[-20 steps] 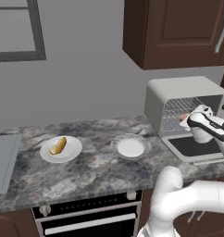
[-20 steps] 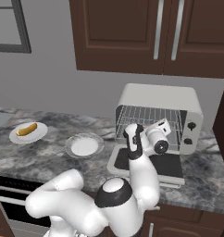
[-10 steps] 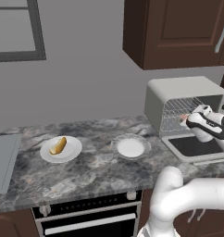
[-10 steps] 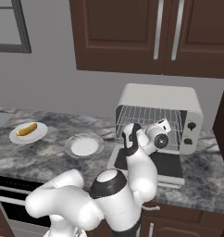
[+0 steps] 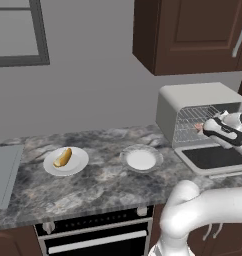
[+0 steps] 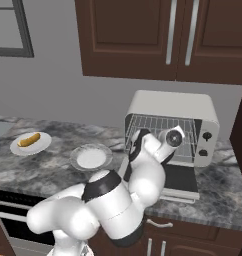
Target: Open the toaster oven door. Place the hotdog bun on the top rack in the toaster oven and place the steak on the bottom rack.
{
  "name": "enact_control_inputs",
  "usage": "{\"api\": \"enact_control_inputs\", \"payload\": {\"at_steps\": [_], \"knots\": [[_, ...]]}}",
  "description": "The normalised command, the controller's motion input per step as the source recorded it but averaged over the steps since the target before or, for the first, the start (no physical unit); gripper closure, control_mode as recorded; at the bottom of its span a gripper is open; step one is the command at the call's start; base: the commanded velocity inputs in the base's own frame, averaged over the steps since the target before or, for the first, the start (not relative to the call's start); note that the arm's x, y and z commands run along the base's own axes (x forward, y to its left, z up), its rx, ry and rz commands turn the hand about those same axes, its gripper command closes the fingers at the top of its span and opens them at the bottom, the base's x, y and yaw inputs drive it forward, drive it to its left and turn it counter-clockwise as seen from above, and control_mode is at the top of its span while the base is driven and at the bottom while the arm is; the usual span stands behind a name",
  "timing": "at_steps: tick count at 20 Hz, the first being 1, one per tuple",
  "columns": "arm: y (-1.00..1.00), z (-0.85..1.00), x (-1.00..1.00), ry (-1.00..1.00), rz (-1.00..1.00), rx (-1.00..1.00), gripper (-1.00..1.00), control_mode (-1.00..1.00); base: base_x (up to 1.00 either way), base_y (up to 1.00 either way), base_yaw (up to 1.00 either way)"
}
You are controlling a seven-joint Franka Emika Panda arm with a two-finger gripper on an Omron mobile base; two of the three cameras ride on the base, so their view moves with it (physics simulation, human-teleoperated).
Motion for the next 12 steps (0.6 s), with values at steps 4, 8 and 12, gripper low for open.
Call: {"api": "enact_control_inputs", "payload": {"at_steps": [4,8,12], "knots": [[-0.08,-0.33,-0.44,0.15,0.00,-0.03,-1.00,-1.00,0.00,0.00,0.00],[-0.06,-0.35,-0.55,0.10,0.00,-0.03,-1.00,-1.00,0.00,0.00,0.00],[-0.07,-0.31,-0.61,0.10,0.00,-0.03,-1.00,-1.00,0.00,0.00,0.00]]}}
